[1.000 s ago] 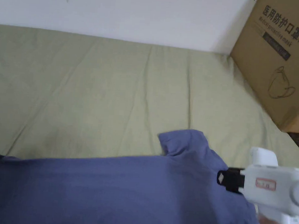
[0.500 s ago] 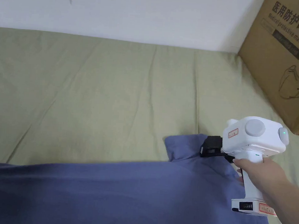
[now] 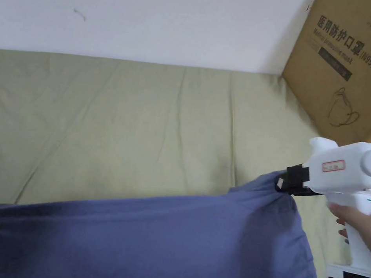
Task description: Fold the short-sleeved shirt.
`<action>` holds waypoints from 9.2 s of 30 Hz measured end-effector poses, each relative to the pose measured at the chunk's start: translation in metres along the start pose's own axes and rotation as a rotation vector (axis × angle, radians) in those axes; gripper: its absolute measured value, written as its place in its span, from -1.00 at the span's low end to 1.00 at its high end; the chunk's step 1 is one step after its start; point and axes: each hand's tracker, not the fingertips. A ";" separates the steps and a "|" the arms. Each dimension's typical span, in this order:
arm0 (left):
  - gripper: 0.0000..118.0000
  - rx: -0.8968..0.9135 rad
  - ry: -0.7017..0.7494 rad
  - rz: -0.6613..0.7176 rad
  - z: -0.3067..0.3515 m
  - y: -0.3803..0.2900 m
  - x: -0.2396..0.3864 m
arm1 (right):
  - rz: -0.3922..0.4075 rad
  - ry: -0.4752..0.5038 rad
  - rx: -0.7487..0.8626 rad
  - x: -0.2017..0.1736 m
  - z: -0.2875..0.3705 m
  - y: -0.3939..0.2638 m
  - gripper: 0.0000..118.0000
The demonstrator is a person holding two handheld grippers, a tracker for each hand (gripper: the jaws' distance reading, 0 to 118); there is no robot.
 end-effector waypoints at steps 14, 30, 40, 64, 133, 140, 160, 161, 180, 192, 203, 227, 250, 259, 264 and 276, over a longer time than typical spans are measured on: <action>-1.00 -0.031 -0.084 -0.034 0.086 -0.095 0.004 | -0.127 0.055 0.000 0.015 0.134 -0.174 -0.99; -0.54 -0.130 -0.054 0.070 0.072 -0.201 -0.007 | -0.108 -0.147 -0.061 0.014 0.095 -0.252 0.20; 0.98 0.160 0.066 0.081 0.106 -0.169 0.059 | 0.074 -0.283 0.175 -0.092 0.110 -0.223 0.98; -1.00 0.143 -0.266 0.321 0.057 -0.157 0.052 | 0.231 -0.239 0.094 -0.200 0.048 -0.203 -1.00; 0.54 -0.213 -0.492 0.241 -0.036 -0.138 0.139 | 0.144 -0.125 0.007 -0.173 0.048 -0.200 -1.00; 0.72 -0.153 -0.606 0.299 -0.017 -0.137 0.125 | 0.080 -0.134 0.009 -0.150 0.047 -0.201 -1.00; -0.97 -0.323 -0.360 -0.035 -0.072 -0.177 0.186 | 0.119 -0.125 0.016 -0.150 0.051 -0.193 -1.00; -0.97 -0.313 -0.370 -0.036 -0.073 -0.177 0.190 | 0.116 -0.125 0.016 -0.149 0.051 -0.193 -1.00; 0.69 -0.049 -0.732 0.512 0.008 -0.199 -0.032 | 0.137 -0.119 0.010 -0.158 0.050 -0.191 -1.00; 1.00 -0.237 -1.024 0.528 -0.086 -0.211 0.015 | 0.154 -0.132 -0.029 -0.163 0.050 -0.192 -1.00; -0.90 -0.191 -0.829 0.520 -0.116 -0.218 -0.005 | 0.142 -0.100 -0.057 -0.167 0.049 -0.193 -1.00; -0.88 -0.102 -0.120 -0.014 0.045 -0.142 0.101 | 0.140 -0.005 -0.025 -0.163 0.058 -0.197 -1.00; -0.45 -0.055 -0.492 0.212 0.005 -0.131 0.147 | 0.087 -0.033 0.007 -0.130 0.081 -0.201 -1.00; -0.90 -0.211 -0.583 0.028 -0.022 -0.152 0.211 | 0.070 -0.026 0.024 -0.126 0.085 -0.201 -1.00; -0.90 -0.340 -0.597 0.024 -0.066 -0.174 0.239 | 0.067 -0.036 0.039 -0.120 0.094 -0.201 -1.00; -0.94 -0.404 -0.560 0.062 -0.104 -0.192 0.266 | 0.032 -0.047 0.038 -0.107 0.093 -0.202 -1.00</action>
